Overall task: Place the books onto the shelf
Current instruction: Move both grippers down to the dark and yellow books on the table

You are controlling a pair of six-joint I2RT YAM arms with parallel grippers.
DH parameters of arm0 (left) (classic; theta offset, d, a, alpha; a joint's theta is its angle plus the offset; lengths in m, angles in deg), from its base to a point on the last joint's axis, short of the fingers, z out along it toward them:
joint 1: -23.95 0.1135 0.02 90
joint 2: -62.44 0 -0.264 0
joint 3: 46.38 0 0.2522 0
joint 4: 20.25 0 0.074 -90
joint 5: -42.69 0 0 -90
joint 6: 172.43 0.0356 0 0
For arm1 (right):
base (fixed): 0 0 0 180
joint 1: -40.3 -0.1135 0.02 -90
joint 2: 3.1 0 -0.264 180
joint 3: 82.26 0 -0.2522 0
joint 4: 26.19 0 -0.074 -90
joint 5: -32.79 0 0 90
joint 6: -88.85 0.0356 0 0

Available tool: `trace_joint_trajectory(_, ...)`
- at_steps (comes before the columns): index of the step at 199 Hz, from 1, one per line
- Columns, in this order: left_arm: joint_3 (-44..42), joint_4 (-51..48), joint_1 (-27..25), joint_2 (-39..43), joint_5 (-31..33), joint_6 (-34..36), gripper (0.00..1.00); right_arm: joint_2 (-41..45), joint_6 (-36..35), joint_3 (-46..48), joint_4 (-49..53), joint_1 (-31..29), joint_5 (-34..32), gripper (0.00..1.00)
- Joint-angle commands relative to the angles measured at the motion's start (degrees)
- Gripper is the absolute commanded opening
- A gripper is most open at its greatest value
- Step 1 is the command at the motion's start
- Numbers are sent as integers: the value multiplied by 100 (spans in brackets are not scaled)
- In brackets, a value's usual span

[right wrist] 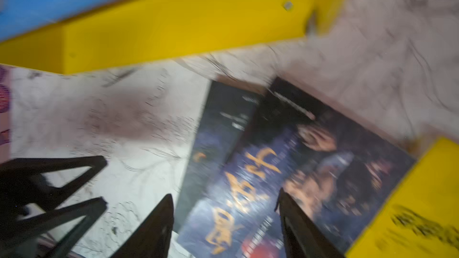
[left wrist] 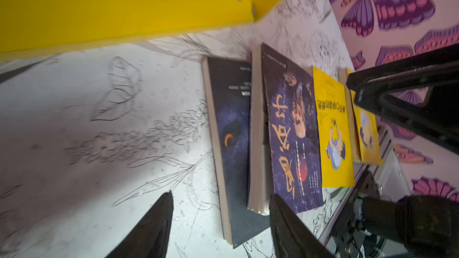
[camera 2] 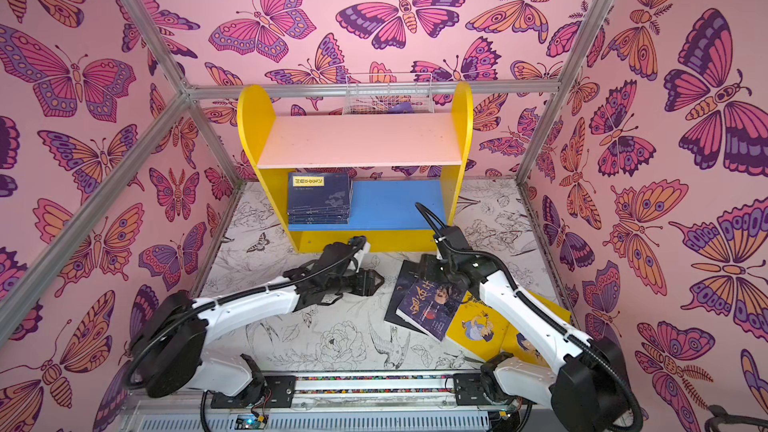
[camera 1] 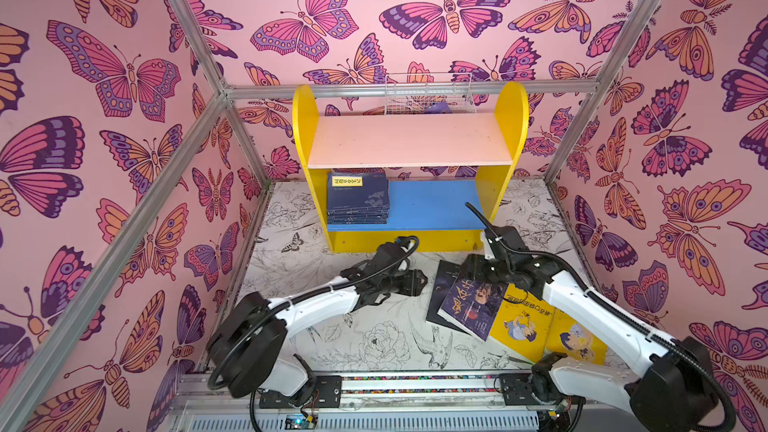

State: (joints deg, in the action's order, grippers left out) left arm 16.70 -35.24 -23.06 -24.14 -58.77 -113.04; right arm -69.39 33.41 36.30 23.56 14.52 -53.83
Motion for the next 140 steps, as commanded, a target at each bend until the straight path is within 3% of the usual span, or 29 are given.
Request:
trace_joint_trajectory(1, 504, 80, -295, -580, -321, 684, 64, 234, -144, 337, 1303, 510, -14, 70)
trace_joint_trajectory(48, 1287, 37, -588, -1714, -301, 758, 64, -92, -185, 1189, 907, 1970, 868, 70)
trace_joint_trajectory(106, 1782, -444, -608, -2545, -616, 811, 64, -1024, -293, 1257, 90, 2016, 1829, 67)
trace_joint_trajectory(140, 1772, -602, -617, -2574, -521, 837, 64, -1441, -98, 1334, -891, 1872, 2919, 63)
